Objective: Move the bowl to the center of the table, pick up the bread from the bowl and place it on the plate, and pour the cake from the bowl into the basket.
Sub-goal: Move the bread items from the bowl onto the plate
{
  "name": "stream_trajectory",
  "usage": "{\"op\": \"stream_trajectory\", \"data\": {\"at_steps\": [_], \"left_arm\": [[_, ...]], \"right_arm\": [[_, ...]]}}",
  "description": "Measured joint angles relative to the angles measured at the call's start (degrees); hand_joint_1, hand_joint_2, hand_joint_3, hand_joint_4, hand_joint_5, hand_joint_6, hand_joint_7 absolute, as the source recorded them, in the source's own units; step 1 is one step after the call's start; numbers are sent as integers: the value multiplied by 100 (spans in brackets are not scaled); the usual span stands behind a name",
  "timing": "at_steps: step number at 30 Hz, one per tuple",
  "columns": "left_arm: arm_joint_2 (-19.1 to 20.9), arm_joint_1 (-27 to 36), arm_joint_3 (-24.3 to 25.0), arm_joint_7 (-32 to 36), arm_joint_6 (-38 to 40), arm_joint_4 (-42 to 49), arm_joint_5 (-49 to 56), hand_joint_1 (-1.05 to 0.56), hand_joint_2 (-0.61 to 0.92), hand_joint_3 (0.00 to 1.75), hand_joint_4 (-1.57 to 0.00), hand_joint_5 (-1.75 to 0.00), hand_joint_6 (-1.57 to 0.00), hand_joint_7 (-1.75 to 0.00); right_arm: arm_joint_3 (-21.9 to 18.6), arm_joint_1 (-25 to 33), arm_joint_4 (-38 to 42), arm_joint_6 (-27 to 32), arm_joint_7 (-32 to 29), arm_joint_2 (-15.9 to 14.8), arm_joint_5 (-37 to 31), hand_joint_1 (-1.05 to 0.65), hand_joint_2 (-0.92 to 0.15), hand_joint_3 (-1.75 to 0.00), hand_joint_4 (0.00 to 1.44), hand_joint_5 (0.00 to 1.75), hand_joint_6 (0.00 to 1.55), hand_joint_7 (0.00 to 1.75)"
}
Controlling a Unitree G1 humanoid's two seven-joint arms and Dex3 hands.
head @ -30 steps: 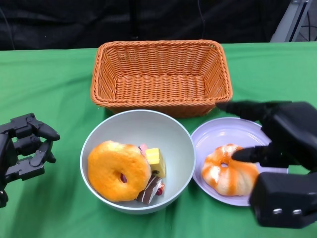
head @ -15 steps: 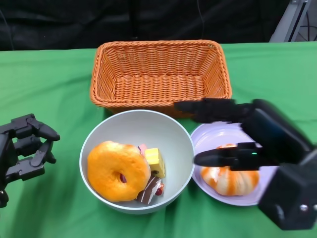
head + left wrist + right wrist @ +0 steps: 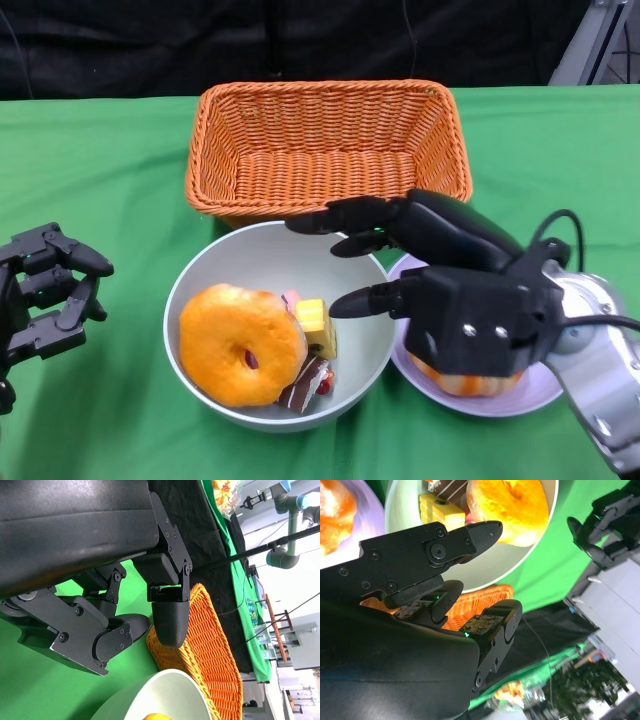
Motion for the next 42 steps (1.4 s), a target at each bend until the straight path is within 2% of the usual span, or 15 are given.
{"op": "stream_trajectory", "data": {"at_steps": [4, 11, 17, 22, 28, 30, 35, 42], "left_arm": [[-6, -51, -3, 5, -30, 9, 7, -3, 60, 97, -86, -151, -90, -116], [-7, -68, -8, 88, -31, 39, 14, -2, 60, 98, -86, -150, -89, -116], [-6, -72, -12, 139, -33, 58, 42, -5, 58, 98, -88, -150, -91, -117], [-5, -72, -11, 161, -32, 61, 44, -3, 58, 99, -87, -149, -90, -116], [12, -76, -19, 244, -27, 77, 120, -5, 57, 101, -85, -150, -89, -118], [29, -80, -13, 278, 1, 85, 138, -4, 57, 103, -84, -153, -87, -120], [55, -115, 69, 278, 22, 176, 126, -4, 52, 109, -86, -153, -88, -120], [55, -164, 112, 319, 22, 196, 147, -5, 51, 110, -86, -152, -89, -120]], "right_arm": [[100, -272, 287, 10, 73, 121, -2, -63, -92, -2, 71, 1, 48, 0], [217, -364, 564, -24, 168, 188, 6, -65, -92, -4, 71, 0, 44, 0], [258, -699, 1215, -57, 857, 216, 312, -69, -92, -8, 60, 0, 36, 0], [268, -909, 1409, 257, 1368, 262, 494, -73, -92, -8, 54, 0, 31, 0], [410, -1171, 1649, 628, 1660, 365, 469, -83, -92, -12, 51, 0, 23, 0], [438, -1254, 1751, 705, 1681, 399, 460, -84, -92, -12, 52, 1, 21, 0], [579, -1471, 2039, 849, 1677, 539, 376, -91, -92, -16, 66, 7, 16, 0], [758, -1661, 2243, 1056, 1617, 718, 109, -96, -92, -20, 71, 8, 14, 0]]}}
